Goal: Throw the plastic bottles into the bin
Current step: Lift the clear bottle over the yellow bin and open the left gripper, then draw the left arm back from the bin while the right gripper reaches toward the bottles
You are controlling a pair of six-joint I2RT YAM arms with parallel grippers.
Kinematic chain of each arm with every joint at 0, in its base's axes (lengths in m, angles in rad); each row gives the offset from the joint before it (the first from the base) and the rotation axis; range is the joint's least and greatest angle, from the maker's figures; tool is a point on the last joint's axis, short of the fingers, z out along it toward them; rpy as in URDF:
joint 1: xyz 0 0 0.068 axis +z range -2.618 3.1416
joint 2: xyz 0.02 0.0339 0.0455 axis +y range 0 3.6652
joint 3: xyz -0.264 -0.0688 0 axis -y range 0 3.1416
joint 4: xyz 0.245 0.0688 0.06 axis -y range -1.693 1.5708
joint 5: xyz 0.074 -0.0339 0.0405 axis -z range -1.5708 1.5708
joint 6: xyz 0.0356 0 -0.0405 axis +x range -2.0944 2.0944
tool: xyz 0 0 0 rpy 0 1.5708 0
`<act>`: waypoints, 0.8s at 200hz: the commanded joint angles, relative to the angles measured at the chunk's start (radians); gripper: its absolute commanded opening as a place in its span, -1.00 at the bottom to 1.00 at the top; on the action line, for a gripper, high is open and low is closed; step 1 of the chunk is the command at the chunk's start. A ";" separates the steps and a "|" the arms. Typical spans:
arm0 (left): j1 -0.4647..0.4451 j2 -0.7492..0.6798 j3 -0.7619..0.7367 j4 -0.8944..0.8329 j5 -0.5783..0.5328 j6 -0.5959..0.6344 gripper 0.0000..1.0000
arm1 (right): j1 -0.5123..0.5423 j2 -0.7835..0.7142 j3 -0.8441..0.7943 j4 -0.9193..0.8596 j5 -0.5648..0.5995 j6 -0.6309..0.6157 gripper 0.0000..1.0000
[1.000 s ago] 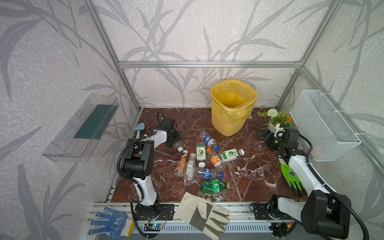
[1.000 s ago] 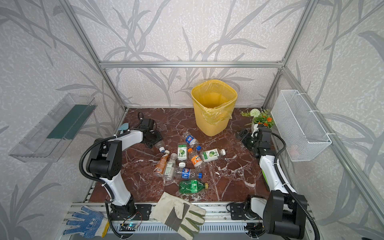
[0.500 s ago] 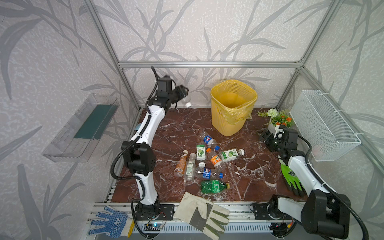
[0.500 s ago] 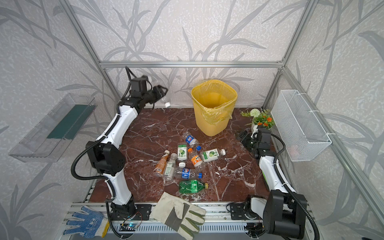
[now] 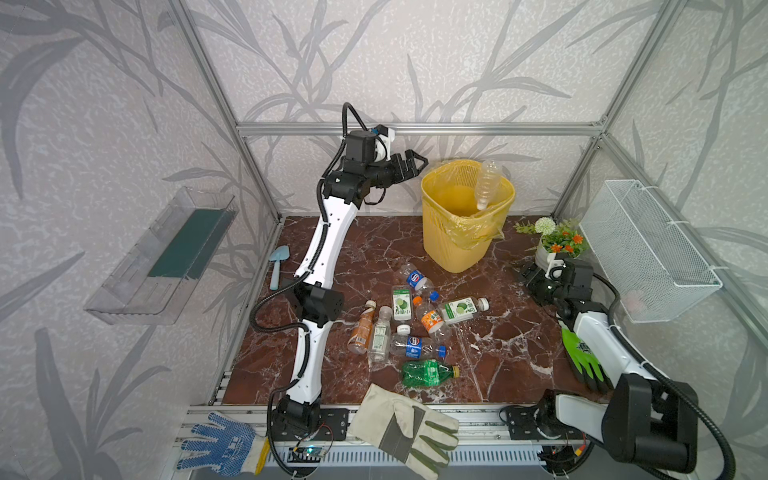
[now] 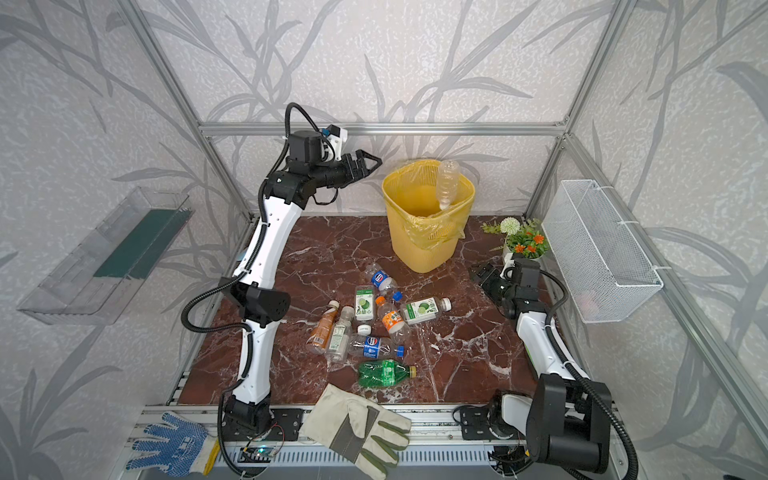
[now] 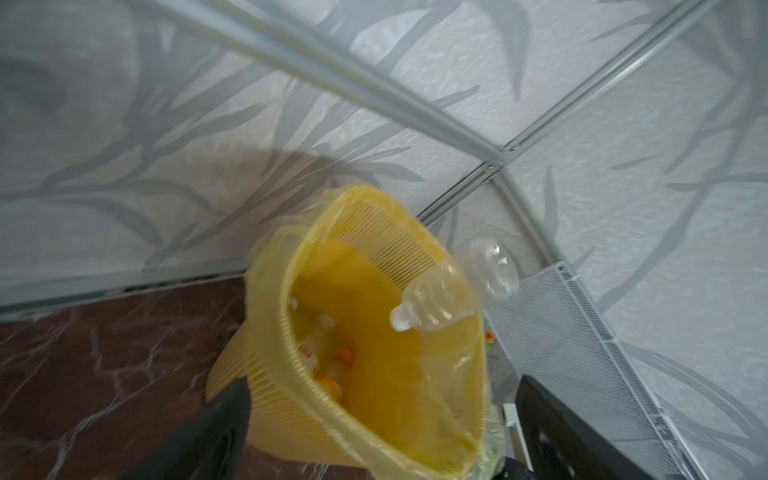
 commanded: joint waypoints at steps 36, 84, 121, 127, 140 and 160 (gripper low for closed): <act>0.173 -0.513 -0.809 0.257 -0.172 0.029 0.98 | 0.015 -0.025 0.009 -0.057 0.008 -0.055 0.80; 0.262 -0.749 -1.216 0.197 -0.332 0.124 0.98 | 0.144 -0.014 0.098 -0.251 0.122 -0.254 0.83; 0.272 -0.805 -1.269 0.060 -0.377 0.289 0.98 | 0.301 0.061 0.180 -0.382 0.181 -0.422 0.85; 0.272 -0.805 -1.271 0.039 -0.380 0.310 0.98 | 0.330 0.080 0.202 -0.409 0.194 -0.452 0.85; 0.271 -0.812 -1.298 0.036 -0.393 0.332 0.97 | 0.400 0.125 0.247 -0.465 0.210 -0.511 0.86; 0.271 -0.826 -1.373 0.086 -0.390 0.324 0.97 | 0.521 0.180 0.312 -0.539 0.254 -0.599 0.86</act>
